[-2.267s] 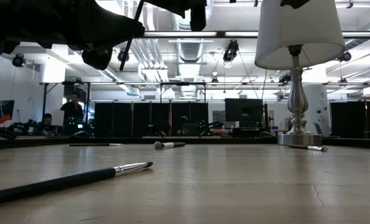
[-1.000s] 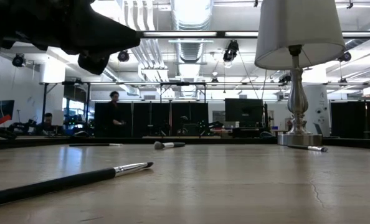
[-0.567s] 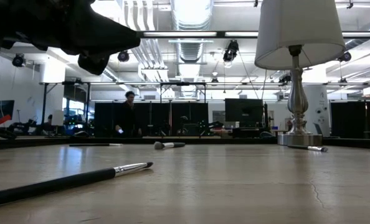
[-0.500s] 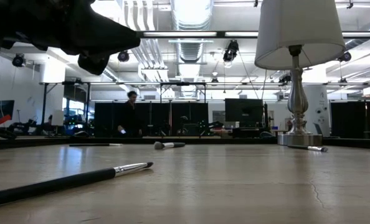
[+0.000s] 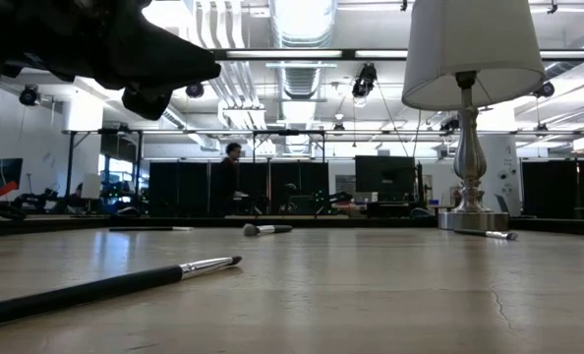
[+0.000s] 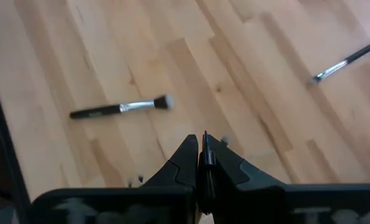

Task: Put items in baskets/containers
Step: Put the eye groomer brush into the transparent organizer

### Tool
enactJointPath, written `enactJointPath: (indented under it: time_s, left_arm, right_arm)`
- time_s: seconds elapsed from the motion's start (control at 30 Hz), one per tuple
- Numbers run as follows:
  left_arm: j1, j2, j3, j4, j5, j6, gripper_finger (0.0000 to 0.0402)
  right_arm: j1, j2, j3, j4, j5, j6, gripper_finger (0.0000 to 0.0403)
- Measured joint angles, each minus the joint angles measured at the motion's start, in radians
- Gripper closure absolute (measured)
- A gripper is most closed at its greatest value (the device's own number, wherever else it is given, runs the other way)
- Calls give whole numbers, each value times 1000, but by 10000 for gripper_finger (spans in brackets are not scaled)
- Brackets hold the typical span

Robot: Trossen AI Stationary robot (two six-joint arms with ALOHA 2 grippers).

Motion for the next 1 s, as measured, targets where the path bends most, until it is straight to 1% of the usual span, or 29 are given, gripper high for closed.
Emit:
enactJointPath:
  time_s: [0.17,0.37,0.5,0.7,0.83,0.93,1.0]
  left_arm:
    - [0,0,0,-1,0,0,335]
    - [0,0,0,-3,0,-1,335]
    - [0,0,0,-8,0,-2,335]
    - [0,0,0,-24,0,-6,335]
    - [-1,0,0,-32,2,2,335]
    - [-13,-1,0,-65,17,16,335]
    - [-22,-3,0,-84,19,16,335]
  right_arm:
    - [0,0,-79,106,-27,-1,390]
    - [0,10,-113,112,-37,20,387]
    - [0,25,-111,114,-41,30,368]
    - [-1,28,-107,115,-42,60,317]
    - [-1,28,-85,114,-97,71,289]
    - [-1,28,-41,114,-121,71,285]
    - [2,27,-9,115,-118,52,295]
